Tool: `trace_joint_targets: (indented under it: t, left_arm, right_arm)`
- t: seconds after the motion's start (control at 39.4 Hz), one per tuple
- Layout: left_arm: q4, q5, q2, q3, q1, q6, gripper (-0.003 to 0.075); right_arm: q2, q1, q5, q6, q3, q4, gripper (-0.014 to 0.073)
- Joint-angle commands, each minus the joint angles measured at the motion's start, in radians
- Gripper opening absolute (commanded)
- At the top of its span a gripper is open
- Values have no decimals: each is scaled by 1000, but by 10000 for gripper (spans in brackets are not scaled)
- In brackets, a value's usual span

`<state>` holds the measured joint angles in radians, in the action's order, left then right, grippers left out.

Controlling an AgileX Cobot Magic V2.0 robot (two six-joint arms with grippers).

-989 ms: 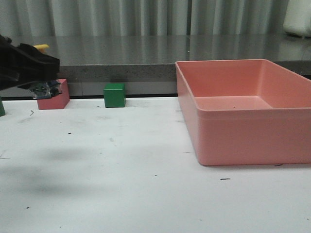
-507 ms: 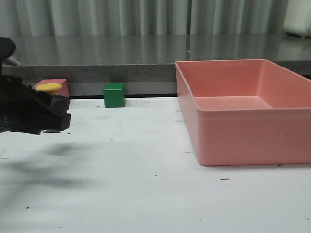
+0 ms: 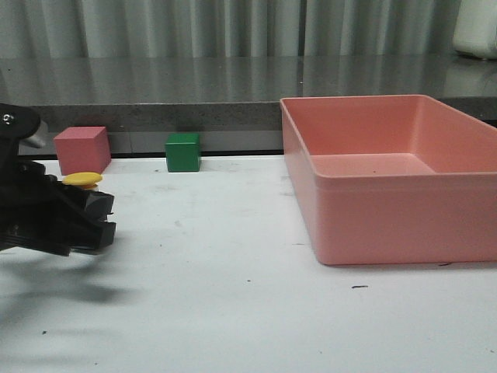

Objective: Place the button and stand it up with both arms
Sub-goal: 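Set the button upright on the table and release with the left gripper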

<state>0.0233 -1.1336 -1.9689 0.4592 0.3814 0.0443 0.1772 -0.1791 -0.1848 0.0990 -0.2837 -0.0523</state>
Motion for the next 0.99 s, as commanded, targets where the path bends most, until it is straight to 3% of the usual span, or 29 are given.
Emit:
trace_joint_targets:
  t: [0.0,0.3,0.53,0.63,0.96]
  left_arm:
    - [13,-132,25,15,5,-3,96]
    - [13,-223,9,7,5,-3,141]
    - [20,-235,9,-2,5,-3,405]
    - [20,-235,9,-2,5,-3,488]
    - [65,-225,69,-2,7,-3,519]
  right_arm:
    - [10,6,88,-9,-26,-16,-60]
    - [10,6,88,-9,-26,-16,-60]
    - [10,6,88,-9,-26,-16,-60]
    - [10,6,88,-9,-26,-16,-60]
    - [10,6,88,-9,-26,-16,-60]
